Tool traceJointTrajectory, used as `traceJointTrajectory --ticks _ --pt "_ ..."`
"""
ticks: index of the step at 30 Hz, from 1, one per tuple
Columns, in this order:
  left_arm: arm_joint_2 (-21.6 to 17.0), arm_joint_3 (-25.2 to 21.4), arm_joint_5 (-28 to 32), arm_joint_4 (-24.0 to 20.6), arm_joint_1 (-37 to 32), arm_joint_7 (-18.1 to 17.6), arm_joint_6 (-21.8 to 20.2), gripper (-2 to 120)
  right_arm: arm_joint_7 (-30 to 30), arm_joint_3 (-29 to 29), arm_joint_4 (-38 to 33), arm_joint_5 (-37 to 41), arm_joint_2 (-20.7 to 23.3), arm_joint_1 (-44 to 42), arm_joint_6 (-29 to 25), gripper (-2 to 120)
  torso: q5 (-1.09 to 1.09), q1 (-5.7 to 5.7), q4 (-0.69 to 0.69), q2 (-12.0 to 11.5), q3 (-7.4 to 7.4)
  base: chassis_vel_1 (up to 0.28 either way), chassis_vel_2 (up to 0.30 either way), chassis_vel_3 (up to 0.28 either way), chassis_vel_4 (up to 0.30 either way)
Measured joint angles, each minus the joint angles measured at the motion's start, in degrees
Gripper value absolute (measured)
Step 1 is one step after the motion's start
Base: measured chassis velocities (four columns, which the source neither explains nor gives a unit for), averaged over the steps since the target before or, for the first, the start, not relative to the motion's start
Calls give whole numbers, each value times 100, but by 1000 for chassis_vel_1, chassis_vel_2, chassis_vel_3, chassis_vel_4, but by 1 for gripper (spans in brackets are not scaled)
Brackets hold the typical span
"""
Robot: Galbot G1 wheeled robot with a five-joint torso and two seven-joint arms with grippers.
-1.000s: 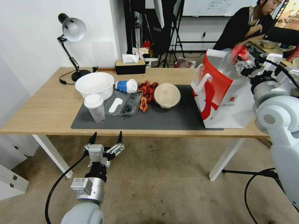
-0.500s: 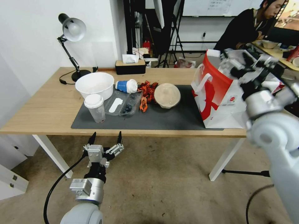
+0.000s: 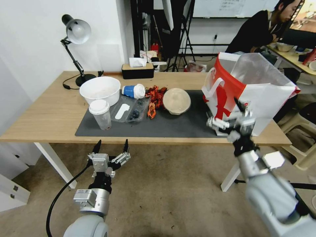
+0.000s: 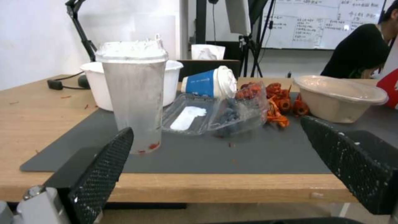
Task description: Pick up the trash from the table and place it into the takeout bag.
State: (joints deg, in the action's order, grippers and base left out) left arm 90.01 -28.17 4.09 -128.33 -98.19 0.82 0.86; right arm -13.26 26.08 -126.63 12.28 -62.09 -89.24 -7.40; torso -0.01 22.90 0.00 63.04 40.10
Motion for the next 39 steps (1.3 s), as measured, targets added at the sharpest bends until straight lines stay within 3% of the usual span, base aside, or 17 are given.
traceJointTrajectory --ticks 9,21,24,29,39 --pt "6 17 10 42 49 -4 2 100 -86 -181 489 -235 -396 -689 -630 100 1 0 0 -1 0 0 0 0 0" --pt "-3 17 14 47 48 -4 0 100 -140 -219 498 -173 -474 -607 -609 100 1 1 0 -1 0 0 0 0 0" --pt "-3 17 14 49 43 -4 2 100 -238 -261 466 -107 -491 -492 -522 100 1 1 0 -1 0 0 0 0 0" --pt "12 37 -2 49 16 -4 28 100 -757 -658 406 531 -505 275 85 100 2 2 1 -2 0 0 0 0 0" --pt "28 46 -32 43 1 2 37 100 -1187 -1114 650 1643 -447 1336 938 100 1 2 1 -2 0 0 0 0 0"
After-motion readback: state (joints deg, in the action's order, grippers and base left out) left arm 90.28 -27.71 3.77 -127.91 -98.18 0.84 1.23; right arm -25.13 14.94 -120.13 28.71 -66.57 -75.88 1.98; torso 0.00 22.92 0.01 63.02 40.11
